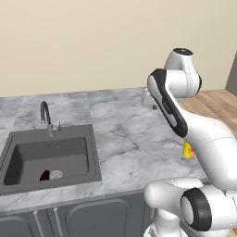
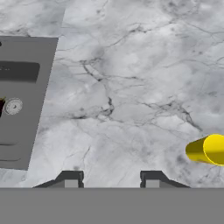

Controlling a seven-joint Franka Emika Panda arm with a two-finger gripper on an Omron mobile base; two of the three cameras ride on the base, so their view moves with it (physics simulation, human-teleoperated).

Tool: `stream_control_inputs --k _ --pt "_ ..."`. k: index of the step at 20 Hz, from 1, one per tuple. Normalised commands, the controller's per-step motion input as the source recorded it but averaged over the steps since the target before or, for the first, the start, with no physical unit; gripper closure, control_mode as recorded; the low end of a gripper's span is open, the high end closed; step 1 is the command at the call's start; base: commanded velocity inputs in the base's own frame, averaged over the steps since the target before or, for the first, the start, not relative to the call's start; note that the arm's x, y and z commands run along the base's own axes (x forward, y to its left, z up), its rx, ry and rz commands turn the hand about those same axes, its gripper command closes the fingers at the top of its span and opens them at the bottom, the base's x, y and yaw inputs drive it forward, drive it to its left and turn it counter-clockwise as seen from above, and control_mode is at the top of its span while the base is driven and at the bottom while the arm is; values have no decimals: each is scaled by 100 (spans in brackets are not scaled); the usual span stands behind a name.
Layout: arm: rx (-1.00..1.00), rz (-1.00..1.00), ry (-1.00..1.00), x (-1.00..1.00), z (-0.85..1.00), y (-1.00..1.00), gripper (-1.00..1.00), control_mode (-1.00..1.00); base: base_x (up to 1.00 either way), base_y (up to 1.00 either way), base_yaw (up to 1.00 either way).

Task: Pick the cup and strainer and place them in the sink. Then turn on the water.

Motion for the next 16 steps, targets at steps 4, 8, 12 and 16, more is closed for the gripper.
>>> stream_control_inputs --k 4,8,12,16 --pt "0 0 1 -2 0 0 -100 -100 0 0 0" --pt "0 0 7 0 0 -1 -100 -100 0 0 0" --pt "0 1 7 0 0 -14 -100 -100 0 0 0" --pt "-1 0 3 0 -2 -10 -100 -100 0 0 0"
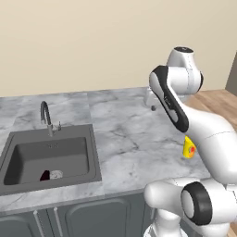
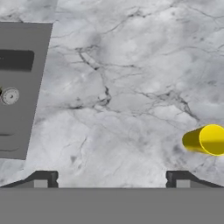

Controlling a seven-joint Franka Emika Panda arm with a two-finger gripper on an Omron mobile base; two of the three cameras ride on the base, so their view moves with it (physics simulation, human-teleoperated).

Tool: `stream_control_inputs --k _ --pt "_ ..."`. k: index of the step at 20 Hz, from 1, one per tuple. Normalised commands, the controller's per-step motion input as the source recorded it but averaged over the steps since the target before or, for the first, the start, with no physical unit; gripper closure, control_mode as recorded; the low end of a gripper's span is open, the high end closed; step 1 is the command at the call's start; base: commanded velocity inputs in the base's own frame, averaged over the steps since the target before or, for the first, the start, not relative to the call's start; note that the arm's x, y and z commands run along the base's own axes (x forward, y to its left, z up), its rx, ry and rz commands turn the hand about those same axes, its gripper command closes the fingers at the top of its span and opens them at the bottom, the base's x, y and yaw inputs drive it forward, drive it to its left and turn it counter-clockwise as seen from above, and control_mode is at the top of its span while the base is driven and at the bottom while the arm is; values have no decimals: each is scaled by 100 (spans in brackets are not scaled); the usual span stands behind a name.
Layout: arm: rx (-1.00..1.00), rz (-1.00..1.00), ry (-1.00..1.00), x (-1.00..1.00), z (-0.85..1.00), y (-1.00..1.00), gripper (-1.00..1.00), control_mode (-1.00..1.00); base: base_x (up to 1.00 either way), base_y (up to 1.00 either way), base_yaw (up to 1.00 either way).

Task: Pick the cup and strainer and place them in the sink. Then turn on the water.

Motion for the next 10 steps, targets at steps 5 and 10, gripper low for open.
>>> stream_control_inputs --k 5,10 --pt "-4 0 4 -1 -2 -12 -100 -100 0 0 0" --pt "-5 0 7 -4 0 -24 -100 -100 0 0 0"
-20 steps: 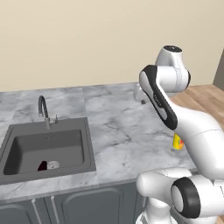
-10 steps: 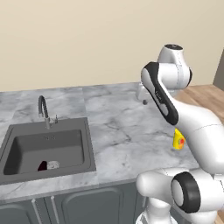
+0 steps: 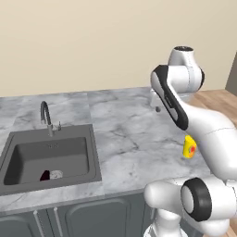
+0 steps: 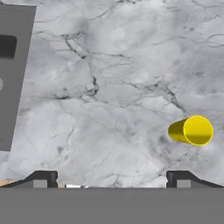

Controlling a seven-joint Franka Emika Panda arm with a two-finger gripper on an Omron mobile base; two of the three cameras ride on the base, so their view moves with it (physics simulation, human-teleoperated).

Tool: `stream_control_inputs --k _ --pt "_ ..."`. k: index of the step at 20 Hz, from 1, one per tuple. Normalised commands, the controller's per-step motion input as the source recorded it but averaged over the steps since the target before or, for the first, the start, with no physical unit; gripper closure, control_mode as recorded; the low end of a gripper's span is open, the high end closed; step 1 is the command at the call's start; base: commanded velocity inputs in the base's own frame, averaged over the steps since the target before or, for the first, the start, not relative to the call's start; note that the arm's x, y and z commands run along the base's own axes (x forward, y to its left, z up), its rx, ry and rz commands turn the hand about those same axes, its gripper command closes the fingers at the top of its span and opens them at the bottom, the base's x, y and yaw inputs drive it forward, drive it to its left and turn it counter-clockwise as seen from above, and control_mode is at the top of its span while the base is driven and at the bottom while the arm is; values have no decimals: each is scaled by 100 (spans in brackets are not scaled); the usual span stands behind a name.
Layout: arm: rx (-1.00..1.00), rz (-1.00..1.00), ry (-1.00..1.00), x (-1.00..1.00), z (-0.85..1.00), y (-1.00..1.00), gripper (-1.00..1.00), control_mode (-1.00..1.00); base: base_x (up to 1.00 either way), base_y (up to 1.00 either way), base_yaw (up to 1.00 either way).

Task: Pick the cup and strainer and place them in the sink. Then turn on the water.

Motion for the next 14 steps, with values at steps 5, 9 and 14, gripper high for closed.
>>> stream_control_inputs --k 5,9,14 --pt "-4 0 0 -2 -11 -37 -100 -100 0 0 0" --pt "-3 0 1 -2 -15 -43 -100 -100 0 0 0" --pt "0 0 0 -13 -25 -37 -100 -100 0 0 0"
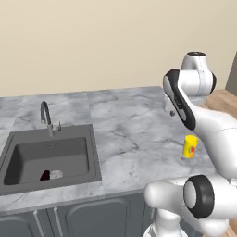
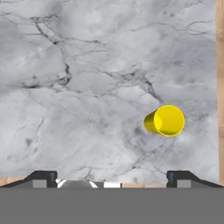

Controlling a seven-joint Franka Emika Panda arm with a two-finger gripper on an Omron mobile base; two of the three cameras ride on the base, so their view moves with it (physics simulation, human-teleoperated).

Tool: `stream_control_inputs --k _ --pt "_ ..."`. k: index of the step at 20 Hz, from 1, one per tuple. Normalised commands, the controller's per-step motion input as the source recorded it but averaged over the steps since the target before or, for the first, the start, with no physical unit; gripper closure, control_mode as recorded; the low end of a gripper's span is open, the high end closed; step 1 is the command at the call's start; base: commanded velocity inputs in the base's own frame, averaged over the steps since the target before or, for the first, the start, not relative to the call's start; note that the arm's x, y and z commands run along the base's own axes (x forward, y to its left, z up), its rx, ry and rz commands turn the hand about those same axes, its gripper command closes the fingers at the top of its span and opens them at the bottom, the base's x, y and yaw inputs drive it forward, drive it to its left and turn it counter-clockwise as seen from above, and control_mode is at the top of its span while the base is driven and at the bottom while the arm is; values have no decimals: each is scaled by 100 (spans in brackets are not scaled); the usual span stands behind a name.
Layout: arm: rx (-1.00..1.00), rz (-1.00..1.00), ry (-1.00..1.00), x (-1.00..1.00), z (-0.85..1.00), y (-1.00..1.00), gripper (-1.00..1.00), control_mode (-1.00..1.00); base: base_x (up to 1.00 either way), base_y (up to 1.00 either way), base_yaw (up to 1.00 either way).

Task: Pick the cup and strainer and place them in the sink. Then turn on the water.

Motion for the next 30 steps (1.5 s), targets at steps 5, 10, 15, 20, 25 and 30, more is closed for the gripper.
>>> stream_control_inputs --k 5,10,15,20,25,30 --pt "0 0 2 -14 -27 -33 -100 -100 0 0 0" --pt "0 0 3 0 -25 -25 -100 -100 0 0 0" --pt "0 0 5 0 -25 -25 -100 -100 0 0 0" --pt "0 0 4 0 -30 -25 -100 -100 0 0 0" --pt "0 0 0 0 -33 -16 -100 -100 0 0 0" --pt "0 0 0 0 -30 -1 -100 -100 0 0 0"
